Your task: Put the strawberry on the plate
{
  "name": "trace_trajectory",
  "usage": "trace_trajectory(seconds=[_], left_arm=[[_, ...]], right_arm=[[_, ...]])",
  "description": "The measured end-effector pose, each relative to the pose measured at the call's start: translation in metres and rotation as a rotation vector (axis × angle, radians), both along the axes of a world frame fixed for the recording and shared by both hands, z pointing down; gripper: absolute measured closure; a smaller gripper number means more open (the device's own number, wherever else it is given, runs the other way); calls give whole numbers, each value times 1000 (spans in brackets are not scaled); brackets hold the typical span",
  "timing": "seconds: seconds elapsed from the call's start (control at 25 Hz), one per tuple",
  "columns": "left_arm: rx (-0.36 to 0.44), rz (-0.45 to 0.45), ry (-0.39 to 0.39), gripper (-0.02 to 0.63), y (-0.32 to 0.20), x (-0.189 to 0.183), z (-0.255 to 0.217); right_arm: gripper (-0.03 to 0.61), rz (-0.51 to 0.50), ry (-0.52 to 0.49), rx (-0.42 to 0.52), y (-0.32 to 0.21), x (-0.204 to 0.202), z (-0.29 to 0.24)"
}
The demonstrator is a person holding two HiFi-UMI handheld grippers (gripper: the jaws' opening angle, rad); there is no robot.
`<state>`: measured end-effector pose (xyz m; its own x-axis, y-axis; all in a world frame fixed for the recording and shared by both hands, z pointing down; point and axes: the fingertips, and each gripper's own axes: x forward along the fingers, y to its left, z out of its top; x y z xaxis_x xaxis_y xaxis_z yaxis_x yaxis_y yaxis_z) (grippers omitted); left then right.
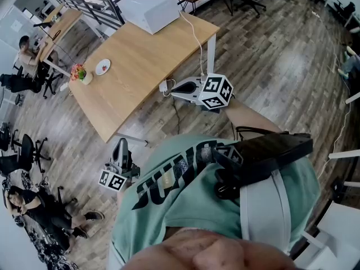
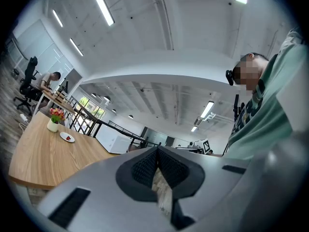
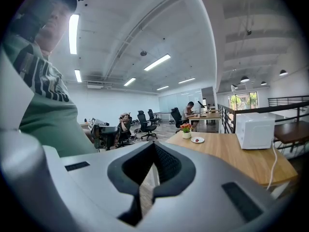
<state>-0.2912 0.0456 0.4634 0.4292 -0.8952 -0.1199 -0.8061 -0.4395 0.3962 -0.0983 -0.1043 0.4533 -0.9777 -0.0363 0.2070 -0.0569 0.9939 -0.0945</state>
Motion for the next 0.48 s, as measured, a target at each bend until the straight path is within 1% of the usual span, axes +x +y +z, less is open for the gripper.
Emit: trace_trajectory(seconds=[0.48], left_arm=[[-4,5,-5,609,-1,9,-1]], right_arm=[[571,6,-9,-7,0,11,2]])
